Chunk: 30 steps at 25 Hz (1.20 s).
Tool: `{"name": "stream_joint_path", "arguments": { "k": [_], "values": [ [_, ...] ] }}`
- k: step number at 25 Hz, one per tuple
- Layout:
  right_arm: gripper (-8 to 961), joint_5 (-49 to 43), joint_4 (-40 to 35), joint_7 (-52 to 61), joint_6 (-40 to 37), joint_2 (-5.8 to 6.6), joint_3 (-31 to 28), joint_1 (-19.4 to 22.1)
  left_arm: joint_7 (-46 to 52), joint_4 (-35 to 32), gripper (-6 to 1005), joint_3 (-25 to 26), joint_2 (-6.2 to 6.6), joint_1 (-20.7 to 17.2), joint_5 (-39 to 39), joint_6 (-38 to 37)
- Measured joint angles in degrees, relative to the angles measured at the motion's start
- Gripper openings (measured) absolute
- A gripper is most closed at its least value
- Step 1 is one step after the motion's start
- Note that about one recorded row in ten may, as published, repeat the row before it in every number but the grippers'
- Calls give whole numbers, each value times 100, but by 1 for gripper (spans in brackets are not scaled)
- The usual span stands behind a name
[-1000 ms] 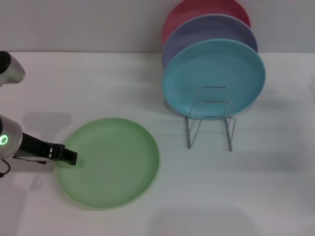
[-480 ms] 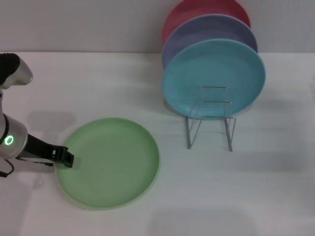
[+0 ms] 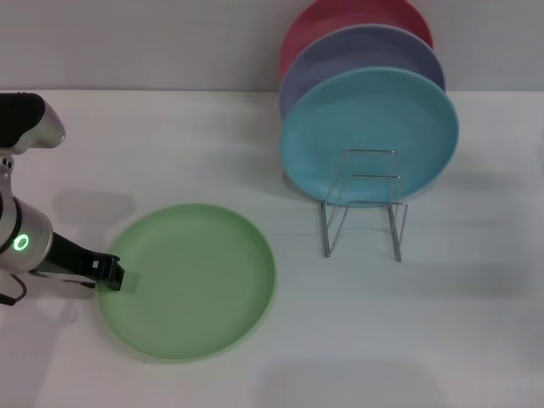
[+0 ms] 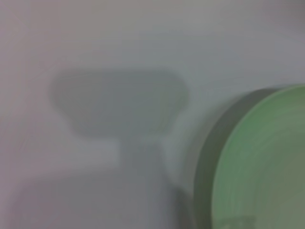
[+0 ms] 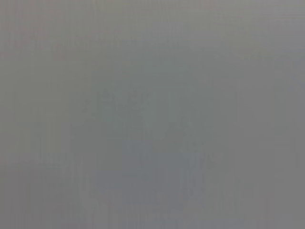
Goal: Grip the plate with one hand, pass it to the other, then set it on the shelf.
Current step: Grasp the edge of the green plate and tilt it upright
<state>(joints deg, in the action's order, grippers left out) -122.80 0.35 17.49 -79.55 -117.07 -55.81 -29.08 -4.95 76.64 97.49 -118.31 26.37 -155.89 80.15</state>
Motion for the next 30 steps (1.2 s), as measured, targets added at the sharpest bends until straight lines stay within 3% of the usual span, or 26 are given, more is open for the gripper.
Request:
{"name": "stream_joint_path", "arguments": {
  "k": [7,10,30],
  "values": [
    [665,2,0,0,0,0,0,1,-5,0,281,-37,1,1,-3,20],
    [664,2,0,0,0,0,0,4,-18,0,198,-37,1,9,-3,31],
    [664,2,0,0,-2,-9,0,15,-35,62,39,-89,4,65,-2,52]
  ]
}}
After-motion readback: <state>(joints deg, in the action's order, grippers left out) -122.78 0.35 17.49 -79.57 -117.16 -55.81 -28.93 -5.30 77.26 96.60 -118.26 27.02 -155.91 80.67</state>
